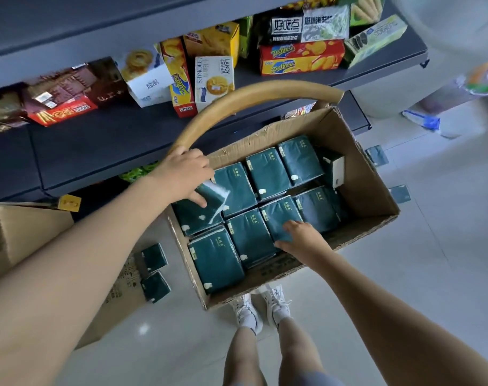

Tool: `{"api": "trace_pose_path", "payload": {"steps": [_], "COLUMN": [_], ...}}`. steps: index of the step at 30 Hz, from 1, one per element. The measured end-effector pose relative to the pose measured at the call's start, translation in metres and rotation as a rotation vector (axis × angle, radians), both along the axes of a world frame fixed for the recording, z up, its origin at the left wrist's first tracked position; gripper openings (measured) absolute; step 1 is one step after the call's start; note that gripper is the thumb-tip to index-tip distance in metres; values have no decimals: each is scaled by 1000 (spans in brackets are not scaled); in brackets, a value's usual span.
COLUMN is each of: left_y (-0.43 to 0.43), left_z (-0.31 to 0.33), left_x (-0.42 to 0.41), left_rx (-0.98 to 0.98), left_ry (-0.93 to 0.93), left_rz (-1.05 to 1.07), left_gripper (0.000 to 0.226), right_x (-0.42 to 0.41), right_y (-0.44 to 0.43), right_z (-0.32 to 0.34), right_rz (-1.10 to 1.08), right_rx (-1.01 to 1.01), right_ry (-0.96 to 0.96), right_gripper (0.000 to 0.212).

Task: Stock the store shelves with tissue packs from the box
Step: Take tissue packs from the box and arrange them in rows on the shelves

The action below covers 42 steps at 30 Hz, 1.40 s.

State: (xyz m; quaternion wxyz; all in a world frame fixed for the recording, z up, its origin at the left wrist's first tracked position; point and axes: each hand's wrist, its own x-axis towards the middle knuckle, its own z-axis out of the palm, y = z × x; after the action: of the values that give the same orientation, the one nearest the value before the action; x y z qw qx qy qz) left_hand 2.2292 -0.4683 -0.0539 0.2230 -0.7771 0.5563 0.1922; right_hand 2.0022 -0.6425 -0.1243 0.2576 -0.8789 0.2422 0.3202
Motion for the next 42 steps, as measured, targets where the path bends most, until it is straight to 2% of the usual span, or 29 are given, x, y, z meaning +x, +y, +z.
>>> {"api": "trace_pose_path", "payload": {"steps": [3,7,10,11,13,17,19,21,23,25,27,28,30,31,34,36,39,42], "left_y": [10,41,73,84,105,143,154,160,163,164,163,161,156,152,141,133,112,94], "left_z": [20,39,40,38,29,11,4,1,-1,4,8,12,24,34,66,90,135,178], "left_x": [-4,-19,-33,-37,-45,-65,-76,-84,-90,-94,-94,-94,-93,-90,-83,-75,-69,-63], "left_rx": [-114,-309,-473,-509,-513,-450,-461,-502,-539,-541,-507,-510,-530,-541,-569,-641,-827,-949], "left_ry": [64,215,345,398,481,602,672,723,742,772,791,810,843,832,746,722,699,630], "left_rz": [227,693,1025,1132,1296,1500,1581,1639,1690,1716,1715,1712,1691,1691,1681,1637,1556,1482], "left_gripper": [50,52,44,40,40,54,39,21,16,29,56,53,27,27,72,83,59,45], "right_x": [10,24,33,35,35,20,15,15,17,17,17,16,18,20,34,46,65,81], "right_y": [11,38,62,70,87,109,112,113,112,110,107,105,95,90,70,56,30,1], "right_z": [9,12,9,7,1,-12,-17,-19,-20,-17,-10,-6,6,15,50,79,122,172], "right_rz": [-106,-216,-218,-197,-159,-238,-301,-343,-397,-471,-547,-580,-618,-634,-707,-664,-535,-480], "right_rx": [91,257,301,289,267,340,356,368,403,442,485,504,532,549,610,579,461,409], "right_ry": [-16,11,58,82,118,133,121,138,145,132,96,83,50,33,-43,-129,-283,-438], "right_gripper": [51,52,29,28,36,31,29,29,28,26,26,29,41,45,51,39,37,36]}}
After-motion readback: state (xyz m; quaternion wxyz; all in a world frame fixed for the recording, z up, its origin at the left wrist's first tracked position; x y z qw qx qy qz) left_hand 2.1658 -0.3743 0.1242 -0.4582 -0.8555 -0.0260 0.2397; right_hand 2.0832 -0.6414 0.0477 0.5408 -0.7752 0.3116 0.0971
